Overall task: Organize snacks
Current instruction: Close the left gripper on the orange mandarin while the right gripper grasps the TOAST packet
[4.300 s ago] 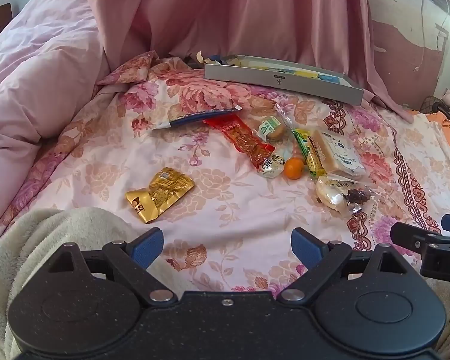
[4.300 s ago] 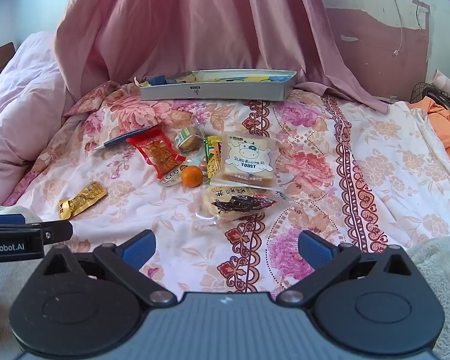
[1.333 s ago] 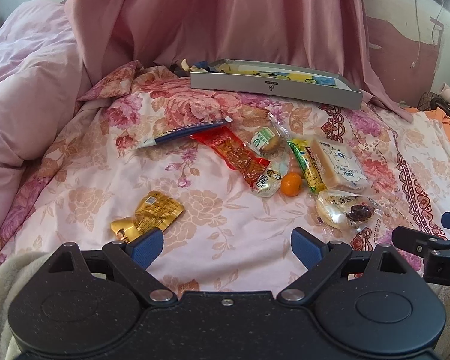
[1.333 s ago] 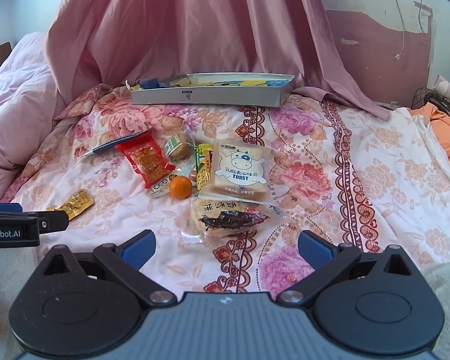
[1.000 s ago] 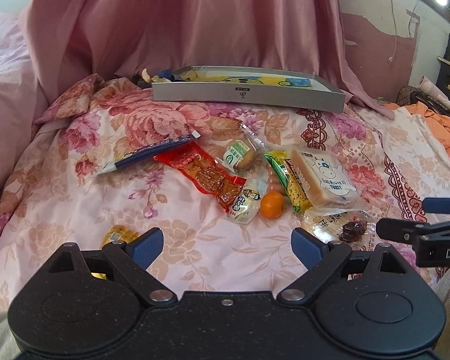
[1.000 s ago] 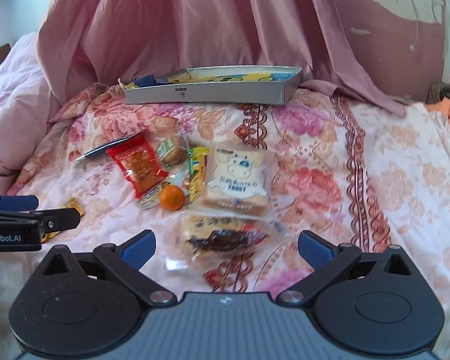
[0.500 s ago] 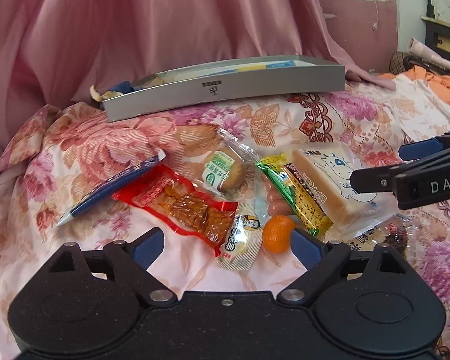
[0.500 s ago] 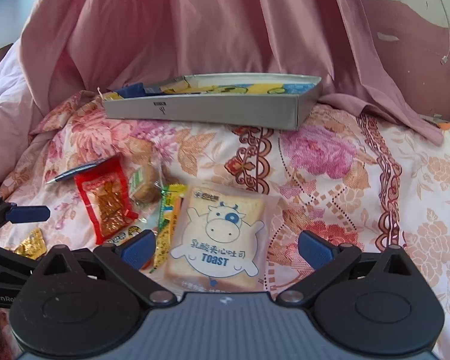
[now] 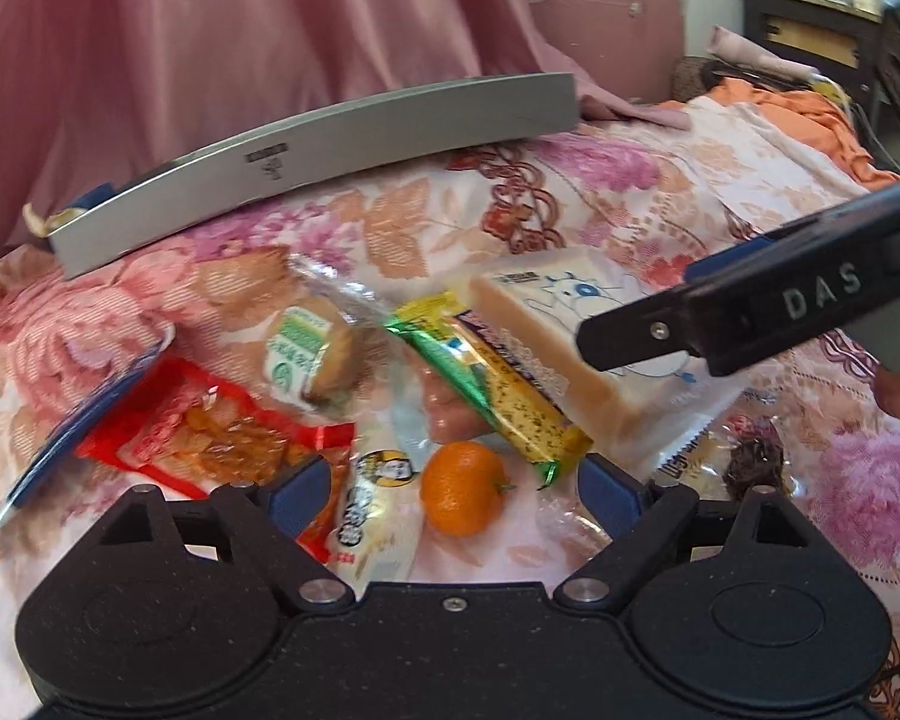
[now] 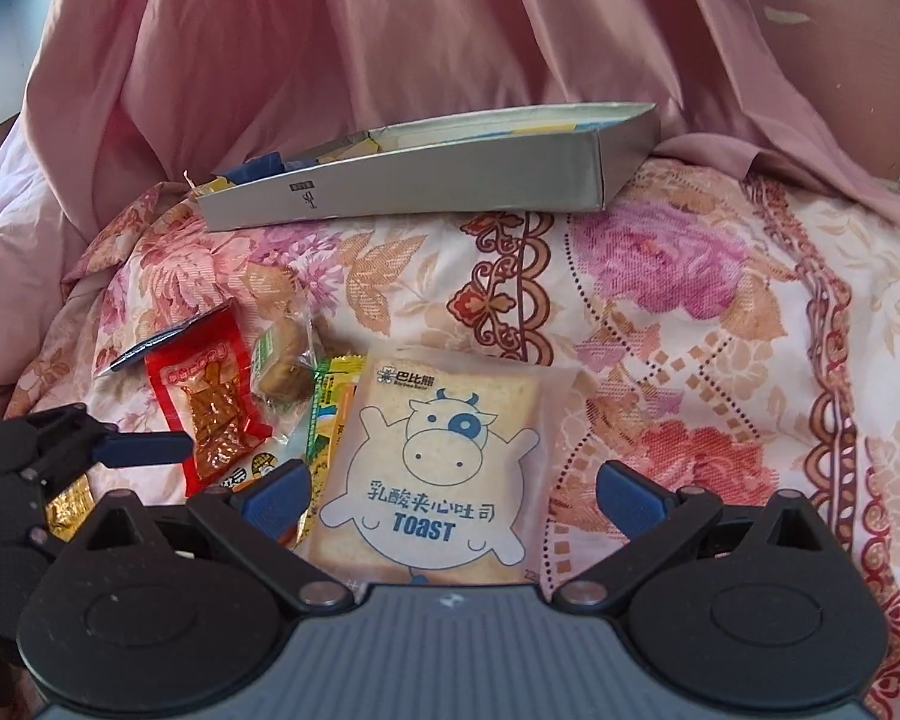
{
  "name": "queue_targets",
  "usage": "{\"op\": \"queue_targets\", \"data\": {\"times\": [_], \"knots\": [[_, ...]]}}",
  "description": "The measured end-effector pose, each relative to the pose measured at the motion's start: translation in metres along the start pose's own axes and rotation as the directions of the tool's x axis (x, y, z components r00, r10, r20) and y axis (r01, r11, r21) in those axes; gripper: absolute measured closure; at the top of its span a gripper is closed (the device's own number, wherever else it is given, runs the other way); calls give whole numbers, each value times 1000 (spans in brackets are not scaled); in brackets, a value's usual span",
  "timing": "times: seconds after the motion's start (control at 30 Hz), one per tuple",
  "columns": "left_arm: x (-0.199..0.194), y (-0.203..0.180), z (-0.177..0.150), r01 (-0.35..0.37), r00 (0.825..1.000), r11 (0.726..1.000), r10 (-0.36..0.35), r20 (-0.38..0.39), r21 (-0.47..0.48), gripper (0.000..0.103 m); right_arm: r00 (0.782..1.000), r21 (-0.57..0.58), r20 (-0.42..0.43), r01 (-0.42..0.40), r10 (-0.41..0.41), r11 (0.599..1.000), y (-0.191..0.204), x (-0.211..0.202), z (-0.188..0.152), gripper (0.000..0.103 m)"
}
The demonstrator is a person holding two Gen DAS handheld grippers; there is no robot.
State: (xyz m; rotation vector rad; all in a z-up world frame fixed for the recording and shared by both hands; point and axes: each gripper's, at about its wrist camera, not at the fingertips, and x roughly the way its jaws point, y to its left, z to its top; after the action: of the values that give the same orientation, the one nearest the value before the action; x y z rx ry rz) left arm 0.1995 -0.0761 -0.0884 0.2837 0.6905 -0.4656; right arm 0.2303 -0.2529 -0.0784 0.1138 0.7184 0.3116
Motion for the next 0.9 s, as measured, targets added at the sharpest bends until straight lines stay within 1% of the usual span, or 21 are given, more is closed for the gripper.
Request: {"op": "queue_targets", "data": {"times": [0.07, 0.17, 0.3, 0.33, 0.43, 0.5, 0.53, 0.63, 0.67, 0.8, 0.9], "knots": [[2, 2, -2, 19, 1000, 1000, -19, 19, -3, 13, 1000, 5, -10, -7, 7, 1000, -1, 2, 0, 0], [6, 6, -5, 42, 998, 999, -41, 39, -26, 13, 1000, 1, -14, 4, -4, 1000, 0, 5, 0, 0], [11, 18, -8, 76, 997, 988, -73, 31, -136, 10, 1000, 8, -20, 7, -7, 1000, -1, 6, -1, 0], [11, 19, -9, 80, 997, 985, -76, 34, -150, 10, 1000, 6, -21, 10, -10, 1000, -1, 7, -1, 0], [12, 13, -7, 65, 998, 993, -62, 30, -98, 8, 1000, -1, -26, 16, -16, 1000, 1, 8, -1, 0], [12, 10, -6, 36, 999, 998, -35, 23, -57, 2, 999, -5, -27, 20, -20, 1000, 2, 9, -1, 0], [13, 10, -5, 21, 1000, 998, -21, 12, -62, 1, 999, -6, -29, 22, -22, 1000, 2, 9, -1, 0], [15, 15, -4, 31, 999, 994, -32, -14, -107, 1, 999, -8, -34, 24, -24, 1000, 2, 10, -2, 0], [15, 15, -4, 32, 999, 994, -34, -14, -108, 1, 999, -6, -38, 23, -24, 1000, 2, 10, -2, 0], [12, 10, -5, 6, 1000, 997, -7, -2, -74, 1, 999, 6, -48, 19, -18, 1000, 0, 11, -3, 0], [10, 9, -5, 22, 1000, 998, -21, 6, -51, 3, 998, 23, -64, 13, -11, 1000, -2, 13, -4, 0]]}}
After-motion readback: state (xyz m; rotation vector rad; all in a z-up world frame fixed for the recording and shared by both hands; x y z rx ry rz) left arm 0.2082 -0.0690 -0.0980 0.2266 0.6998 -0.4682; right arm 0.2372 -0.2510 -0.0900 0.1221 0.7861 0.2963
